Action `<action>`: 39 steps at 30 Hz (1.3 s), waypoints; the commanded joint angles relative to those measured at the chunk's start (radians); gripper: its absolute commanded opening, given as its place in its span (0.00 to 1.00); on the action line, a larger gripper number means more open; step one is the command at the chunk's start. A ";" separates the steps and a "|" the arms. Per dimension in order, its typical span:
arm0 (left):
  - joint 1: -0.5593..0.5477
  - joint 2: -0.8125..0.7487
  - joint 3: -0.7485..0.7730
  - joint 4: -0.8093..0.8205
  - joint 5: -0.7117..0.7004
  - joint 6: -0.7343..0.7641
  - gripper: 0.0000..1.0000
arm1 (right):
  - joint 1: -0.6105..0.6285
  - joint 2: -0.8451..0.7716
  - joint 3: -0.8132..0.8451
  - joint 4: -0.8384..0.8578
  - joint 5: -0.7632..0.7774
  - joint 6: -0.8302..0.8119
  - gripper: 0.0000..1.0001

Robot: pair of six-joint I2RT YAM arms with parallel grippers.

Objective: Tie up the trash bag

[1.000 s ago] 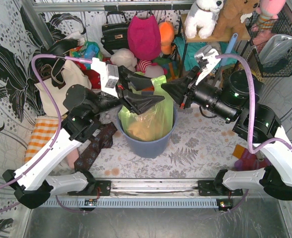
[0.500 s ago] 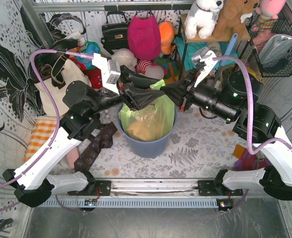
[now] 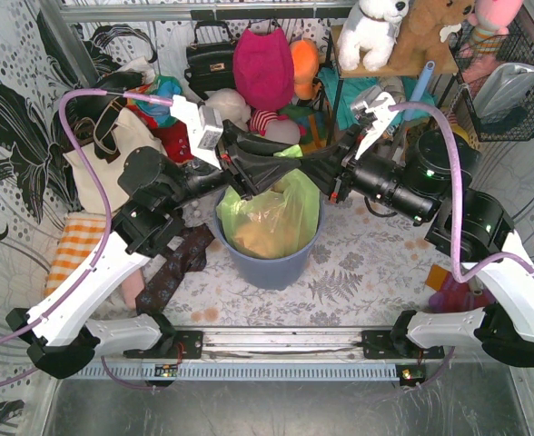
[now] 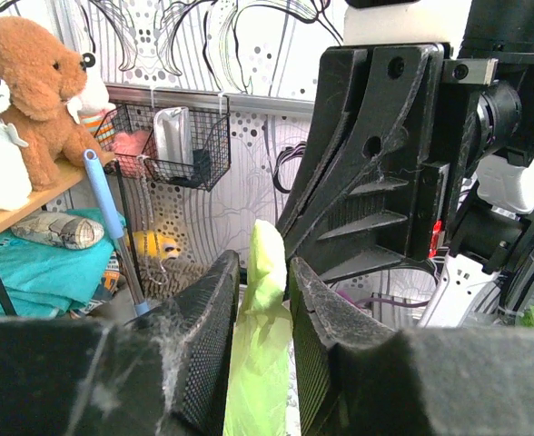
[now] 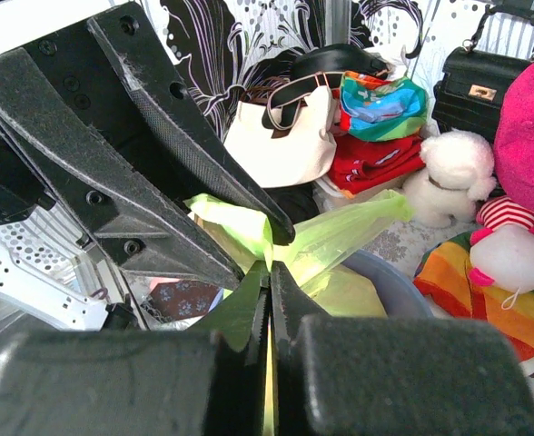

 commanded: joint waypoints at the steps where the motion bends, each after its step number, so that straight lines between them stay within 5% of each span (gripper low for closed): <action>1: -0.001 -0.015 -0.003 0.067 -0.020 -0.009 0.37 | 0.001 0.007 0.021 -0.008 -0.018 -0.011 0.00; 11: 0.000 -0.021 -0.009 0.064 -0.028 -0.008 0.26 | 0.001 0.006 0.019 -0.008 -0.012 -0.009 0.00; 17: 0.000 -0.025 -0.004 0.068 -0.039 -0.009 0.05 | 0.001 0.007 0.023 -0.008 -0.012 -0.011 0.00; 27: -0.001 -0.015 -0.006 0.059 -0.056 -0.013 0.00 | 0.001 0.012 0.037 -0.014 -0.017 -0.010 0.00; 31: -0.001 -0.011 -0.015 0.040 -0.055 -0.005 0.00 | 0.000 0.000 0.064 -0.031 0.026 0.002 0.24; 34: 0.000 -0.017 -0.033 0.042 -0.054 -0.008 0.08 | 0.000 -0.023 0.086 -0.033 0.062 0.004 0.27; 39: -0.001 -0.030 -0.061 0.088 -0.026 -0.018 0.50 | 0.002 -0.016 0.103 -0.048 0.066 -0.006 0.42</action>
